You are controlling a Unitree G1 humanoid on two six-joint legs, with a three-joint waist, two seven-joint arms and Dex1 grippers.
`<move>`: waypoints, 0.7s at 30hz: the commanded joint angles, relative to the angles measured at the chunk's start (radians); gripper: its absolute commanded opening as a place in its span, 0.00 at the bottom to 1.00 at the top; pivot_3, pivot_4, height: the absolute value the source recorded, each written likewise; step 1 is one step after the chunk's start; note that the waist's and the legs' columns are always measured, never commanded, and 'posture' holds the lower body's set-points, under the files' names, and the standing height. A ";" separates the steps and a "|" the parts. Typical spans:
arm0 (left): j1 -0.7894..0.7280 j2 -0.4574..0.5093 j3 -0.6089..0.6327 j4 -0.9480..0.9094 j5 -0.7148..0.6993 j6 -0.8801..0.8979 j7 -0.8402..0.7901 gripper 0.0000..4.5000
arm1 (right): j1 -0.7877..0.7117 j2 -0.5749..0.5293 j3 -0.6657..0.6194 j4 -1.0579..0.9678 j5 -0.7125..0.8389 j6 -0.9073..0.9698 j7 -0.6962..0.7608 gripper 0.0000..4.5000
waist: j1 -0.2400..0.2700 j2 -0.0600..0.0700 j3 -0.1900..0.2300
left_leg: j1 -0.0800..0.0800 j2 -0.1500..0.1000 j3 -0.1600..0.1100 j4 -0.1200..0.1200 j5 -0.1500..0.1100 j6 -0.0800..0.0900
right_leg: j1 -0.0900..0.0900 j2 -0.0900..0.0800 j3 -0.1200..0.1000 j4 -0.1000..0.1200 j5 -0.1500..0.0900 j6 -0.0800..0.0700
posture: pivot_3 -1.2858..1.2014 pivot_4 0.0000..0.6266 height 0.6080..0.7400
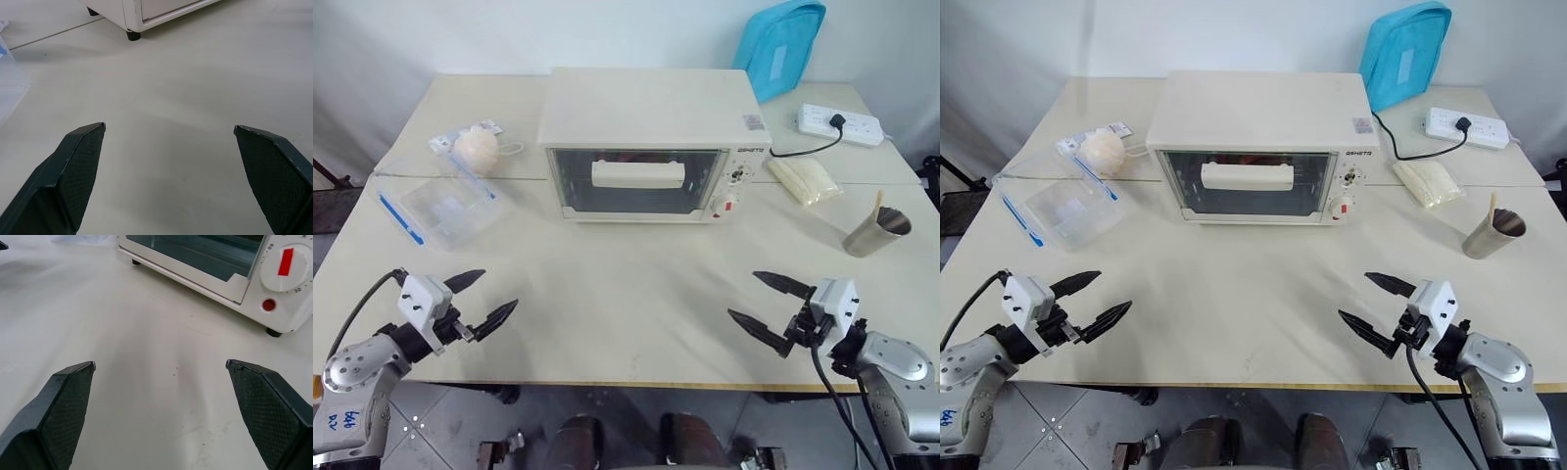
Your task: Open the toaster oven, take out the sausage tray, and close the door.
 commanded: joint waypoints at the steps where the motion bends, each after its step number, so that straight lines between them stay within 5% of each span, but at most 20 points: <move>1: -0.007 -0.005 0.010 -0.031 -0.014 -0.001 0.011 1.00 | -0.029 0.012 -0.001 -0.027 0.030 0.007 0.006 1.00 | -0.001 0.000 0.000 | 0.000 0.000 0.000 0.000 0.000 0.000 | 0.000 0.000 0.000 0.000 0.000 0.000 | 0.52 0.24 1.00; 8: -0.031 0.020 0.094 -0.105 -0.351 0.243 -0.092 1.00 | -0.303 0.062 0.085 -0.072 0.108 0.243 -0.089 1.00 | -0.011 0.001 0.000 | 0.000 0.001 0.000 0.001 0.001 -0.001 | -0.002 0.000 0.001 0.001 0.000 0.000 | 0.52 0.24 1.00; 21: -0.037 0.020 0.092 -0.202 -0.382 0.269 -0.108 1.00 | -0.688 0.190 0.200 0.107 0.051 0.392 -0.152 1.00 | -0.006 0.001 0.000 | -0.004 -0.001 -0.002 0.001 0.000 0.000 | -0.003 -0.002 -0.004 0.002 0.000 -0.001 | 0.52 0.24 1.00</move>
